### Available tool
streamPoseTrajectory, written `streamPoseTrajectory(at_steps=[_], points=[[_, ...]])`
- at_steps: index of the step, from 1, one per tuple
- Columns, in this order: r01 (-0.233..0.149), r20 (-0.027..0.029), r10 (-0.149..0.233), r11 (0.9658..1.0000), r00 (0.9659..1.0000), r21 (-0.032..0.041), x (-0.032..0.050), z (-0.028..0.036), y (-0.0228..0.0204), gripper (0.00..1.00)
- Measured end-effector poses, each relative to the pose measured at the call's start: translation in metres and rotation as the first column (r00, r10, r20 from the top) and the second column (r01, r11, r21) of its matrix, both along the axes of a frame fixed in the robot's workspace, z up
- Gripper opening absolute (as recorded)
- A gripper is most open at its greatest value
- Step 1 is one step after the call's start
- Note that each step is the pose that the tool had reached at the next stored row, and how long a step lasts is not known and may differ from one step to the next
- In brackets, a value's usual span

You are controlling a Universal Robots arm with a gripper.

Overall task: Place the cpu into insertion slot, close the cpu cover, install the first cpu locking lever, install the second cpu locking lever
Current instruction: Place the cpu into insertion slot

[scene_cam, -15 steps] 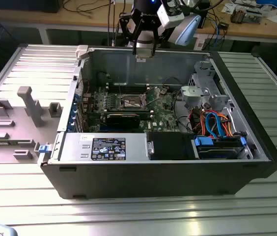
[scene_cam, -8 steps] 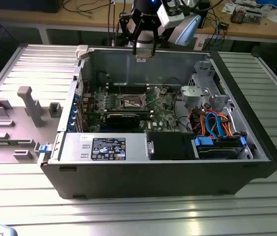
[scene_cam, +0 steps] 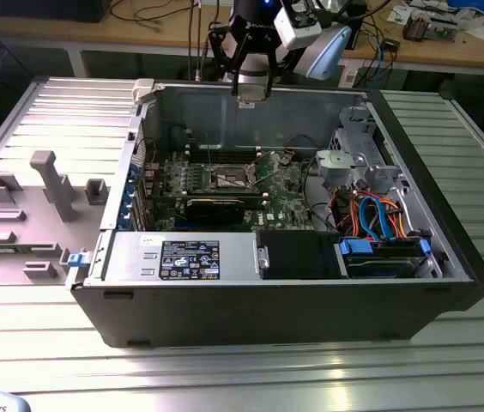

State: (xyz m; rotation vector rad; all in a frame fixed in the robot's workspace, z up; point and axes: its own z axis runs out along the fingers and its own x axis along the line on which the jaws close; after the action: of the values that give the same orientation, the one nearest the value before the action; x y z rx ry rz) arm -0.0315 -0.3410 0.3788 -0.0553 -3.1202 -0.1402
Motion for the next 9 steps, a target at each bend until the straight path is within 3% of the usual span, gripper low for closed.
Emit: streamPoseTrajectory(at_steps=[9], points=[[0.001,0.0000,-0.001,1.0000,1.0000,0.0000,0.0000,0.0000,0.0000,0.54]])
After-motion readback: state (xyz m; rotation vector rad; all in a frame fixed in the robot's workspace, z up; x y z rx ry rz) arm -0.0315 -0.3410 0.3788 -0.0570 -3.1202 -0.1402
